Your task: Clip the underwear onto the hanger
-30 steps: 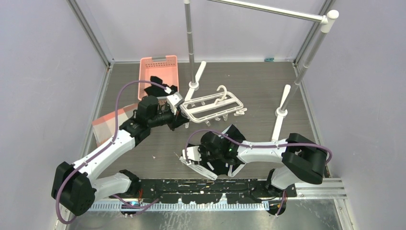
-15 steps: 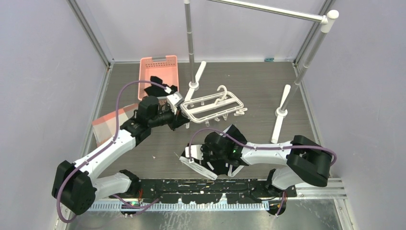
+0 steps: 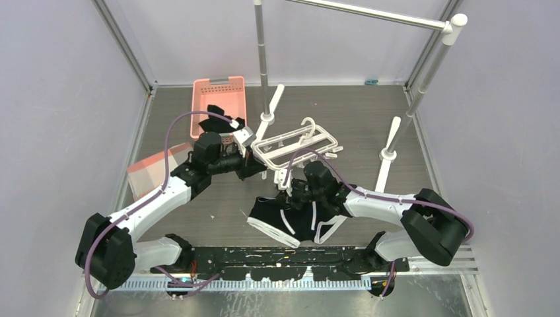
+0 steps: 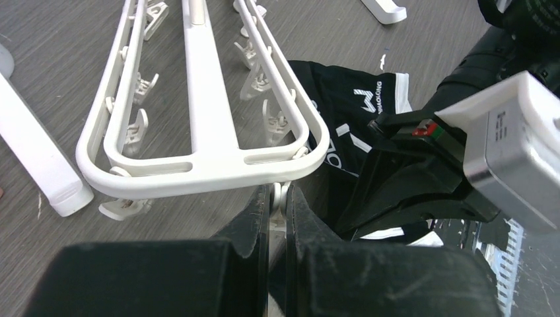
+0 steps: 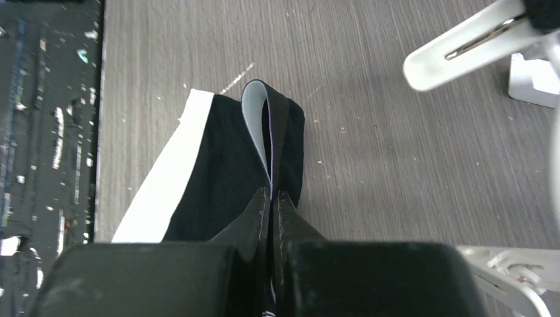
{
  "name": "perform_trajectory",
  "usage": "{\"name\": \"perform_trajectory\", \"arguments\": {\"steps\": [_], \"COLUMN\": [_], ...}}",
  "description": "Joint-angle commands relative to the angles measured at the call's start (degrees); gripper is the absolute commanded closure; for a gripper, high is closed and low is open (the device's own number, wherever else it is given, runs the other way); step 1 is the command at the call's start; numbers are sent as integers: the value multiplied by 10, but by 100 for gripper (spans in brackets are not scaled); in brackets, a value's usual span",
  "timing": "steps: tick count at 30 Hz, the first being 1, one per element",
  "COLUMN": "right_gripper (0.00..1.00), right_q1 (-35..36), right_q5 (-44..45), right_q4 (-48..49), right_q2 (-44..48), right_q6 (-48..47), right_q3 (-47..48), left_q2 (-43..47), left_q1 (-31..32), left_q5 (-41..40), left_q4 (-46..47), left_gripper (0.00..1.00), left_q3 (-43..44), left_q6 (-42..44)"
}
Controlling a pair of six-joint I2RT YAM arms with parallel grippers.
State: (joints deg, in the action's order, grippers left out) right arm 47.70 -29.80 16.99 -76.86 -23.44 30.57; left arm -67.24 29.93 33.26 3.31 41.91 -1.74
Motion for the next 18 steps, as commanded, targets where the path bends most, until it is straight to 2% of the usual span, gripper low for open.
{"name": "perform_trajectory", "arguments": {"steps": [1,6,12,18], "right_gripper": [99,99,99,99], "right_q1": [-19,-26,-29,-37], "right_q5": [-71,-64,-55,-49], "right_q4": [67,83,55,43], "right_q2": [1,-14,-26,-32], "right_q6": [61,78,64,59], "right_q3": [30,46,77,85], "left_q2": [-4,-19,-37,-33], "left_q1": [1,0,1,0], "left_q5": [43,68,117,123], "left_q4": [50,66,58,50], "left_gripper": [100,100,100,100], "left_q3": [18,15,25,25], "left_q6": [11,6,9,16]}}
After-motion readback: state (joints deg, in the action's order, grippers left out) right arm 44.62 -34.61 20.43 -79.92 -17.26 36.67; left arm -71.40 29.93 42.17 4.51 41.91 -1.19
